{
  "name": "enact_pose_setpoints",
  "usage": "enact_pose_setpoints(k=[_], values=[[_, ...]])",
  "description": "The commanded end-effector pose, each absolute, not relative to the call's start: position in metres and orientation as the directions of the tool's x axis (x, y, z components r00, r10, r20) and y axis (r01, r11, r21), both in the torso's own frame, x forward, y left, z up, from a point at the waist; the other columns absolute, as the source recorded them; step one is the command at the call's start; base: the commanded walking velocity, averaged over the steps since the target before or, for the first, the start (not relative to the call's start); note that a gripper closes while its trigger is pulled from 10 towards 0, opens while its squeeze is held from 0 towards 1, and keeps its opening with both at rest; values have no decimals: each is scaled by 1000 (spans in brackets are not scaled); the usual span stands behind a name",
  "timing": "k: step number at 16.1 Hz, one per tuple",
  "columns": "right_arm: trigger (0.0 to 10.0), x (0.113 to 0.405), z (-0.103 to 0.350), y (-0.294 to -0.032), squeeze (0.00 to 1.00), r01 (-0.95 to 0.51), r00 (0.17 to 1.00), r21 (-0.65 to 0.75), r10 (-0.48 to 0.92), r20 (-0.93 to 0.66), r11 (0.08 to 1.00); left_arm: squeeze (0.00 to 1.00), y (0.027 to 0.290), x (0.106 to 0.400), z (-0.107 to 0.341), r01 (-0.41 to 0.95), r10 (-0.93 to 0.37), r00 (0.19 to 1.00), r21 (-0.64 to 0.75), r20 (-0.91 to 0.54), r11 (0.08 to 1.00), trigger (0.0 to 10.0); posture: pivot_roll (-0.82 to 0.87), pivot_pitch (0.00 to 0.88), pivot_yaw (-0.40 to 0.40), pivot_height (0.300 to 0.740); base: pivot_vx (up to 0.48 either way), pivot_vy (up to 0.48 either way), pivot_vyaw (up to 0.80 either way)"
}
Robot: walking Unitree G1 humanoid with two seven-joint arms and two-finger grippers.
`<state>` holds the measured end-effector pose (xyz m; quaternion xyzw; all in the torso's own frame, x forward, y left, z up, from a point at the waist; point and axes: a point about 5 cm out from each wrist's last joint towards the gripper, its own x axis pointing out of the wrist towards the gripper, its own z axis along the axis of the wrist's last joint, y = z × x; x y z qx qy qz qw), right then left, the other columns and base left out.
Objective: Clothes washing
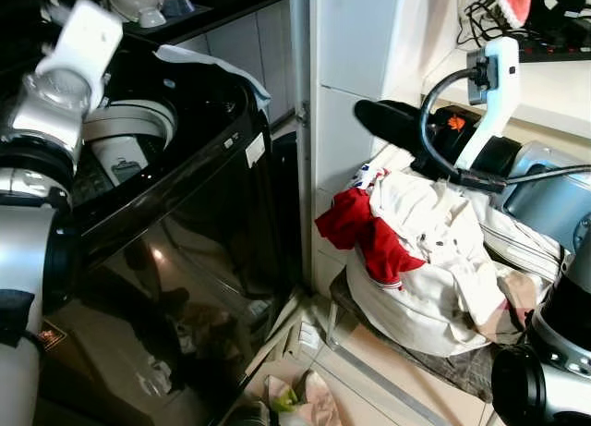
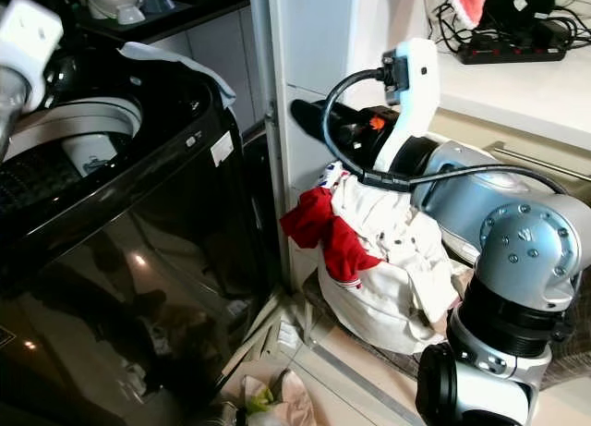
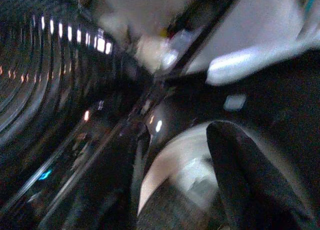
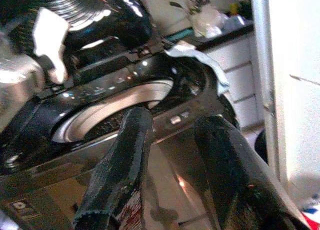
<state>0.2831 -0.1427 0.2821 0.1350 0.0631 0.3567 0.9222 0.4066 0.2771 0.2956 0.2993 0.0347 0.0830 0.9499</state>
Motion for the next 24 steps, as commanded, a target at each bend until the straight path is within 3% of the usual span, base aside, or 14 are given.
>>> enact_pose_setpoints(k=[1, 2, 3, 4, 6, 8, 9, 14, 22, 23, 24], values=[[10000, 291, 276, -149, 0, -557, 805, 263, 590, -64, 788, 0, 252, 412, 311, -35, 3, 998, 461, 69, 887, 10000, -25, 0, 97, 740, 0, 0, 0], [10000, 307, 259, -166, 0, -350, 906, 210, 387, -172, 913, 0, 215, 413, 301, 206, -258, 955, 294, 149, 933, 10000, -27, 0, 93, 740, 0, 0, 0], [10000, 315, 248, -180, 0, -221, 934, 208, 268, -236, 953, 0, 196, 409, 283, 351, -395, 907, 258, 144, 900, 10000, -25, 0, 89, 740, 0, 0, 0], [10000, 318, 239, -191, 1000, -146, 940, 124, 177, -291, 981, 0, 181, 402, 265, 445, -486, 863, 248, 135, 860, 10000, -25, 0, 84, 740, 0, 0, 0], [10000, 318, 231, -198, 1000, -115, 938, 18, 114, -328, 993, 0, 165, 393, 248, 521, -557, 820, 230, 134, 822, 10000, -25, 0, 83, 740, 0, 0, 0], [10000, 320, 210, -211, 1000, -92, 912, -112, 39, -409, 989, 0, 125, 367, 216, 636, -653, 746, 152, 130, 757, 10000, -29, 0, 80, 740, 0, 0, 0], [10000, 323, 205, -215, 1000, -78, 910, -126, 19, -414, 989, 0, 119, 362, 209, 659, -670, 732, 119, 126, 743, 10000, -31, 0, 81, 740, 0, 0, 0], [10000, 342, 185, -247, 1000, 32, 902, -196, -112, -416, 980, 0, 98, 328, 169, 680, -690, 723, 146, 26, 718, 10000, -30, 0, 83, 740, 0, 0, 0], [10000, 350, 177, -266, 1000, 81, 866, -245, -190, -463, 966, 0, 87, 284, 168, 898, -898, 439, 50, -13, 438, 10000, -12, 0, 71, 740, 0, 0, 0], [10000, 350, 171, -267, 655, 79, 859, -240, -188, -477, 968, 0, 86, 283, 169, 899, -900, 435, 59, -18, 434, 10000, -15, 0, 76, 740, 0, 0, 0], [10000, 351, 165, -266, 0, 91, 863, -190, -173, -475, 978, 0, 86, 283, 169, 900, -900, 434, 61, -21, 432, 10000, -15, 0, 76, 740, 0, 0, 0]])
